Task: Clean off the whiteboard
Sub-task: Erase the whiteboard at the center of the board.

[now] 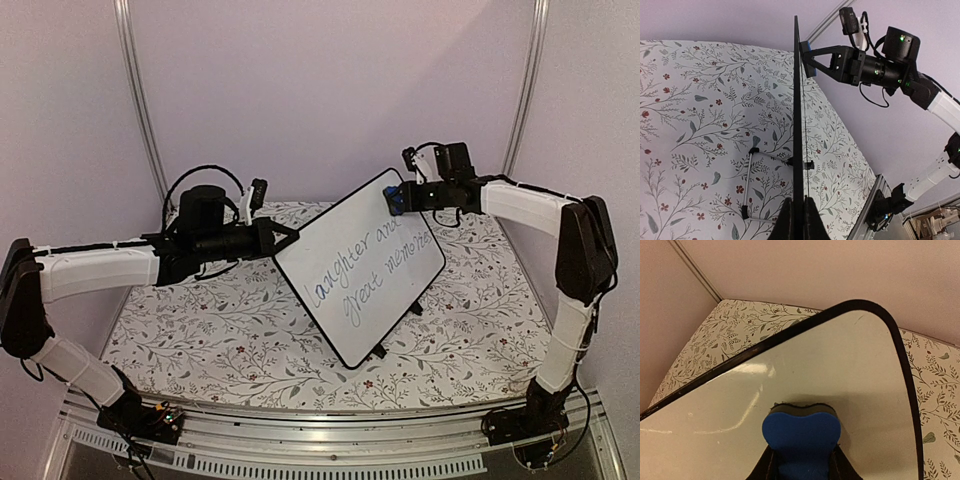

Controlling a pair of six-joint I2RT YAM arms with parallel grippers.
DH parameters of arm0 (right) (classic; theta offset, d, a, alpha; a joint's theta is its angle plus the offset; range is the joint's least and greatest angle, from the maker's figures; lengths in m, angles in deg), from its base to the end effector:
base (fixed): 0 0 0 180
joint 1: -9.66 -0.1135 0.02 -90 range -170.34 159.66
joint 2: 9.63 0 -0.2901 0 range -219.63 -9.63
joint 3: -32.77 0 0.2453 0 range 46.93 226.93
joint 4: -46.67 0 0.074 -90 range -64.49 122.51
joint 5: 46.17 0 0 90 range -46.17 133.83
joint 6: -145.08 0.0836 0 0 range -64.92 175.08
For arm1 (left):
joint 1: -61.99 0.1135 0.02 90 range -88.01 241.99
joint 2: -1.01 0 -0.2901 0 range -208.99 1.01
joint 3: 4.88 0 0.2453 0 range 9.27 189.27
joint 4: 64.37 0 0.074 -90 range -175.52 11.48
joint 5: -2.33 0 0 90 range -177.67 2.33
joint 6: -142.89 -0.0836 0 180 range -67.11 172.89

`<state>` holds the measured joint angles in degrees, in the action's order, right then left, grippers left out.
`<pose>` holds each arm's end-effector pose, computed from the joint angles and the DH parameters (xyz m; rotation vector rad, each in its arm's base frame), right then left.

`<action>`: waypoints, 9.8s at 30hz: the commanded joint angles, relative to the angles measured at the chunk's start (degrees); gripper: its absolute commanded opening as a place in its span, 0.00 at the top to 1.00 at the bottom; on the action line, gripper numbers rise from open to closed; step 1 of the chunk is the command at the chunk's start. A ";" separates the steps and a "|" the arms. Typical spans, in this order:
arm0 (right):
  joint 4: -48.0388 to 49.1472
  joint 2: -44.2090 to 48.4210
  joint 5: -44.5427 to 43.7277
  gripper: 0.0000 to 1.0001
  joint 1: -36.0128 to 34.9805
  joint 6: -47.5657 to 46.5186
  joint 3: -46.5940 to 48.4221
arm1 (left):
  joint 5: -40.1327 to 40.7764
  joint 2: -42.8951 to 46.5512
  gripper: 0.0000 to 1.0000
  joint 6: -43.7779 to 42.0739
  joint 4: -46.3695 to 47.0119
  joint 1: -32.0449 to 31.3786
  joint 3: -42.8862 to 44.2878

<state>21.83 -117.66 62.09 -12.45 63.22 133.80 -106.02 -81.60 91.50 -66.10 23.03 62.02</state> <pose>0.4382 0.2063 0.2785 -0.4534 2.1164 0.6473 0.2674 -0.2500 0.2888 0.2477 2.0364 -1.1932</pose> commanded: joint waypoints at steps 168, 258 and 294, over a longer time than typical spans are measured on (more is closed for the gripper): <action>11.02 10.53 -21.67 0.83 -38.80 1.53 -14.70 | -10.04 -1.15 1.00 -2.95 2.25 -4.11 0.51; -6.14 9.92 -39.59 0.84 -46.18 7.75 -24.97 | -8.67 -0.55 1.00 -3.02 1.61 -4.11 0.42; -4.67 5.38 -43.31 0.83 -47.14 0.77 -15.56 | -8.49 -0.19 1.00 -3.02 1.56 -4.11 0.35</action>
<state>13.53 -108.96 19.58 -61.61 63.95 118.71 -107.35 -82.28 88.51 -65.05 22.14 62.13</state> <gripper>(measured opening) 0.265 0.034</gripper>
